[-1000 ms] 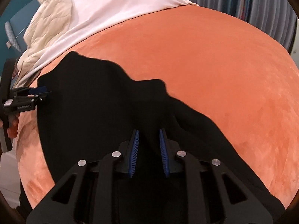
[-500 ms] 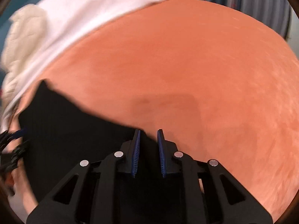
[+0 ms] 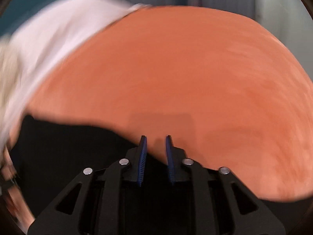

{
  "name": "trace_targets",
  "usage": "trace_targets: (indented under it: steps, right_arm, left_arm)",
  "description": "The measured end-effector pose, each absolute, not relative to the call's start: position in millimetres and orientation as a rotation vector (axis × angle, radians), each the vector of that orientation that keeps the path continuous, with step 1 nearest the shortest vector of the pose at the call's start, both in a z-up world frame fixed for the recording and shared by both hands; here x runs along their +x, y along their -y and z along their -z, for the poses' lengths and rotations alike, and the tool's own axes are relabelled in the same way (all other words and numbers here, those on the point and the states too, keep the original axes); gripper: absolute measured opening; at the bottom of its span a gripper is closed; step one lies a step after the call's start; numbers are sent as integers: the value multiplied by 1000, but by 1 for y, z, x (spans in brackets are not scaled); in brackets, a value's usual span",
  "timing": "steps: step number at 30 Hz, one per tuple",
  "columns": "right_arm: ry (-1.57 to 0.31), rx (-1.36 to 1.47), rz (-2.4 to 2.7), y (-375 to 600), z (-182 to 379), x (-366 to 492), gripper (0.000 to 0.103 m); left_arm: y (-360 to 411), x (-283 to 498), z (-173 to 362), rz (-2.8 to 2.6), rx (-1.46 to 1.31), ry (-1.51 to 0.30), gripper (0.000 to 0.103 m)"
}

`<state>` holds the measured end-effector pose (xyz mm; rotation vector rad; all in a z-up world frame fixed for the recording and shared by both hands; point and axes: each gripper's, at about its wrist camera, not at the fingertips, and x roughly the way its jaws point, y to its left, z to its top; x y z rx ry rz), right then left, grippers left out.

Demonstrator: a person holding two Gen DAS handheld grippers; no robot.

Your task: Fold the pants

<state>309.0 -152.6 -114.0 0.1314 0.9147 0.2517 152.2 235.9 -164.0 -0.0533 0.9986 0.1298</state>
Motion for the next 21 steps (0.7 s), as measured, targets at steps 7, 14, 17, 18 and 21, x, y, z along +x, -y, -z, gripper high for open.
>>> trace_targets:
  steps: [7,14,17,18,21]
  right_arm:
    - [-942,114,-166,259,136,231,7]
    - [-879,208,50,405,123,134,14]
    - [-859,288,238,481,138,100,12]
    - [-807,377,288,507,130,81,17]
    - [-733,439,355,550,122,46,18]
  left_arm:
    - [-232,153,153,-157,-35,-1033,59]
    - [-193,117,114,-92,-111,-979,60]
    - [-152,103,110,-56,-95,-989,60]
    - [-141,100,111,-51,-84,-993,60]
    - [-107,91,112,-18,-57,-1010,60]
